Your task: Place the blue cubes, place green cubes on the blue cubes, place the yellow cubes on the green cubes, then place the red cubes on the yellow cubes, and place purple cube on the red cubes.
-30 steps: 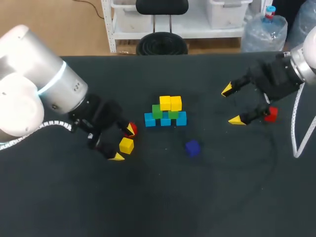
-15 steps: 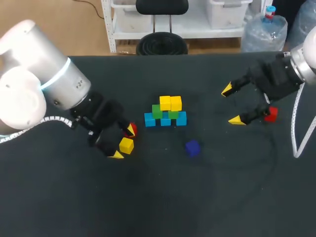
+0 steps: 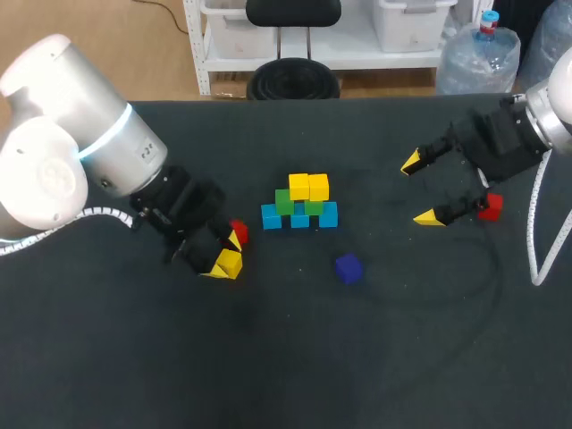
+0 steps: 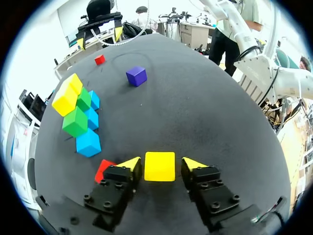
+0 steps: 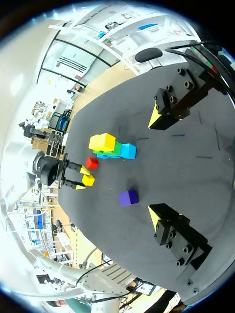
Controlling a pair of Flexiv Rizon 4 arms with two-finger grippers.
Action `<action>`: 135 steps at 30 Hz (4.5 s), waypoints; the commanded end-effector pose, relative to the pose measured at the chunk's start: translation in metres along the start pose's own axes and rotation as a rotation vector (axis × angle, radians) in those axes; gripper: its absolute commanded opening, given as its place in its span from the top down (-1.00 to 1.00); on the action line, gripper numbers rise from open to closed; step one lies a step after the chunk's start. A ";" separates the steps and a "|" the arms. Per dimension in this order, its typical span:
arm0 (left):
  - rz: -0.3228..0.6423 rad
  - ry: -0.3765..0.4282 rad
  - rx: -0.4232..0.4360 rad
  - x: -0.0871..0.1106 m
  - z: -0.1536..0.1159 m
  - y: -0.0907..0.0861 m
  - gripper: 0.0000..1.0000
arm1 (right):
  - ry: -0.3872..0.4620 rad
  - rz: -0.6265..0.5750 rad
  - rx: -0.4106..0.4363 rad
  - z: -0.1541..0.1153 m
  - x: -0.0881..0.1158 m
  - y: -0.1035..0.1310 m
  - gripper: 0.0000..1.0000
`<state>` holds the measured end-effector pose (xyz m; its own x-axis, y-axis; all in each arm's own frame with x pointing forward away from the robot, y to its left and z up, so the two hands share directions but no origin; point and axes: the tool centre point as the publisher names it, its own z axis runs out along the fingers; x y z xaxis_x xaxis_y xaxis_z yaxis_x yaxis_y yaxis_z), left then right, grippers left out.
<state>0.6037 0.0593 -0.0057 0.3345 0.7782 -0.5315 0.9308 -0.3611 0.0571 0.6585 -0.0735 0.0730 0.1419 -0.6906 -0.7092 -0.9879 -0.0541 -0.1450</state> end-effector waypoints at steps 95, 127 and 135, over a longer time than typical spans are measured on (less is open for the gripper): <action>-0.191 0.067 -0.148 -0.048 -0.070 0.084 1.00 | -0.002 -0.001 -0.001 0.001 0.000 -0.001 -1.00; -0.176 0.046 -0.142 -0.060 -0.055 0.107 1.00 | -0.002 -0.001 -0.001 0.001 0.000 -0.001 -1.00; -0.219 0.044 -0.147 -0.061 -0.052 0.109 1.00 | -0.002 -0.001 -0.001 0.001 0.000 -0.001 -1.00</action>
<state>0.6905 0.0017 0.0782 0.1301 0.8478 -0.5141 0.9915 -0.1089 0.0713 0.6586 -0.0735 0.0730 0.1419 -0.6906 -0.7092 -0.9880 -0.0541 -0.1449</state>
